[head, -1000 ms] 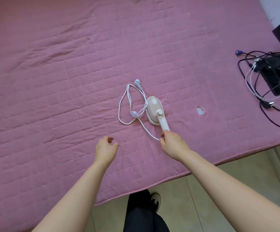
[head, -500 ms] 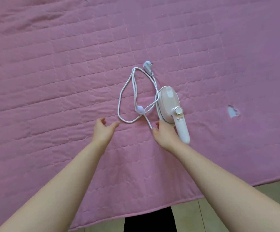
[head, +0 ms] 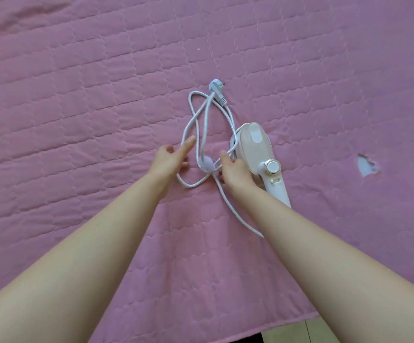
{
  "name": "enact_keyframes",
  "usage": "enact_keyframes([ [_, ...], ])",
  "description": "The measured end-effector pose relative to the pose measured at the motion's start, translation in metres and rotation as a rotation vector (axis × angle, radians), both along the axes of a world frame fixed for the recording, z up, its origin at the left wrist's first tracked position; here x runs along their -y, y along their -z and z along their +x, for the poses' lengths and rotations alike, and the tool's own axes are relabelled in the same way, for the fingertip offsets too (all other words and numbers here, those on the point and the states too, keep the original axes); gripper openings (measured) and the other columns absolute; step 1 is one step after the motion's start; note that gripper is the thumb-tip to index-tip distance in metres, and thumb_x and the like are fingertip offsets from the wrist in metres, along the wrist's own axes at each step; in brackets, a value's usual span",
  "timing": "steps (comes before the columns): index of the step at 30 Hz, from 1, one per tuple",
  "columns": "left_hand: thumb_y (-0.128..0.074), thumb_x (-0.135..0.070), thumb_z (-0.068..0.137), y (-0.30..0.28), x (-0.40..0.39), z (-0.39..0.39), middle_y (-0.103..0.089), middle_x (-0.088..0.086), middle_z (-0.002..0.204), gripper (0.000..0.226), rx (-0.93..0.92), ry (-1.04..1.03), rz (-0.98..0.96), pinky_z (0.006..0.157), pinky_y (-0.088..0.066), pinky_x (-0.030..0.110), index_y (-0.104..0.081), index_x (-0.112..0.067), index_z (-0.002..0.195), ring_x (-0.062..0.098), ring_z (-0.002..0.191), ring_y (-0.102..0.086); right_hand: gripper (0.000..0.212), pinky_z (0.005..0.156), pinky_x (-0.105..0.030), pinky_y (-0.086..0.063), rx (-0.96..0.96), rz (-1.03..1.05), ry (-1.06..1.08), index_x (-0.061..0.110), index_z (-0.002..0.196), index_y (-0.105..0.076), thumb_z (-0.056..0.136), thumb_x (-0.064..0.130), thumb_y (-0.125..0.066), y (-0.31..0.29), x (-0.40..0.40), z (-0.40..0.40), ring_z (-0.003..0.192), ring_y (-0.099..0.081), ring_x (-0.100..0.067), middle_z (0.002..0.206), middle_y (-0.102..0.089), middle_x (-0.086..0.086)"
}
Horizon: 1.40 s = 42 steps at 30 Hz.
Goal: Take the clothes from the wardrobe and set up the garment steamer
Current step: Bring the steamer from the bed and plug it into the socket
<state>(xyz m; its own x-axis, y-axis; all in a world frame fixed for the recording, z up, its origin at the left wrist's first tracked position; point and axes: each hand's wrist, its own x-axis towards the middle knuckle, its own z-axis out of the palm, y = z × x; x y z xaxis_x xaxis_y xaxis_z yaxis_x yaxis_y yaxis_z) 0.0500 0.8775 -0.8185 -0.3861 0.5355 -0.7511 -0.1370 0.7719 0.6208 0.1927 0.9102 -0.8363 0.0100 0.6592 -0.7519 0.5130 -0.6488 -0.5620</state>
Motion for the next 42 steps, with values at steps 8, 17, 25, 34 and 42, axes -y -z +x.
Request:
enact_keyframes([
  [8, -0.078, -0.07, 0.051, -0.002, -0.034, 0.017, -0.063, 0.003, 0.12, 0.092, 0.04, 0.202, -0.044, 0.072, -0.048, 0.032, -0.051, -0.022, 0.125, 0.021, 0.104, -0.064, 0.056, 0.078, -0.03, -0.035, 0.068, 0.015, 0.014, -0.005, 0.121, -0.054, 0.098, 0.044, -0.038, 0.016, -0.003, -0.01, 0.101, -0.058, -0.03, 0.113, -0.063, -0.015],
  [17, -0.064, -0.007, 0.088, 0.011, -0.03, 0.016, -0.054, 0.009, 0.067, 0.011, 0.097, -0.039, -0.022, 0.048, -0.05, 0.024, -0.054, -0.003, 0.091, 0.017, 0.052, -0.063, 0.04, 0.092, -0.04, -0.048, 0.057, -0.023, 0.142, -0.002, 0.115, -0.059, 0.091, 0.027, -0.048, 0.01, -0.01, -0.022, 0.096, -0.06, -0.03, 0.108, -0.065, -0.014],
  [25, -0.066, -0.044, 0.087, 0.0, -0.006, 0.006, -0.054, 0.009, 0.082, 0.047, 0.268, -0.223, -0.016, 0.049, -0.055, 0.027, -0.059, -0.004, 0.111, 0.026, 0.059, -0.067, 0.02, 0.084, -0.038, -0.045, -0.121, 0.225, 0.029, 0.006, 0.115, -0.039, 0.095, 0.009, -0.043, -0.025, 0.014, -0.012, 0.09, -0.057, -0.029, 0.096, -0.055, -0.012],
  [34, -0.066, -0.039, 0.088, -0.006, 0.01, 0.015, -0.066, 0.003, 0.081, 0.036, 0.468, -0.256, -0.032, 0.067, -0.052, 0.029, -0.058, -0.007, 0.1, 0.016, 0.062, -0.063, 0.042, 0.08, -0.034, -0.04, -0.008, 0.463, -0.483, 0.024, 0.139, -0.033, 0.099, 0.014, -0.039, -0.037, 0.065, 0.028, 0.099, -0.05, -0.02, 0.112, -0.051, -0.001],
  [42, -0.068, -0.038, 0.085, -0.01, 0.02, 0.035, -0.072, 0.011, 0.103, 0.035, 0.529, -0.215, -0.023, 0.08, -0.055, 0.036, -0.062, -0.016, 0.112, 0.023, 0.091, -0.069, 0.067, 0.063, -0.035, -0.033, 0.206, 0.533, -0.905, 0.029, 0.145, -0.033, 0.087, -0.003, -0.041, -0.038, 0.096, 0.05, 0.074, -0.042, -0.029, 0.088, -0.032, -0.001],
])
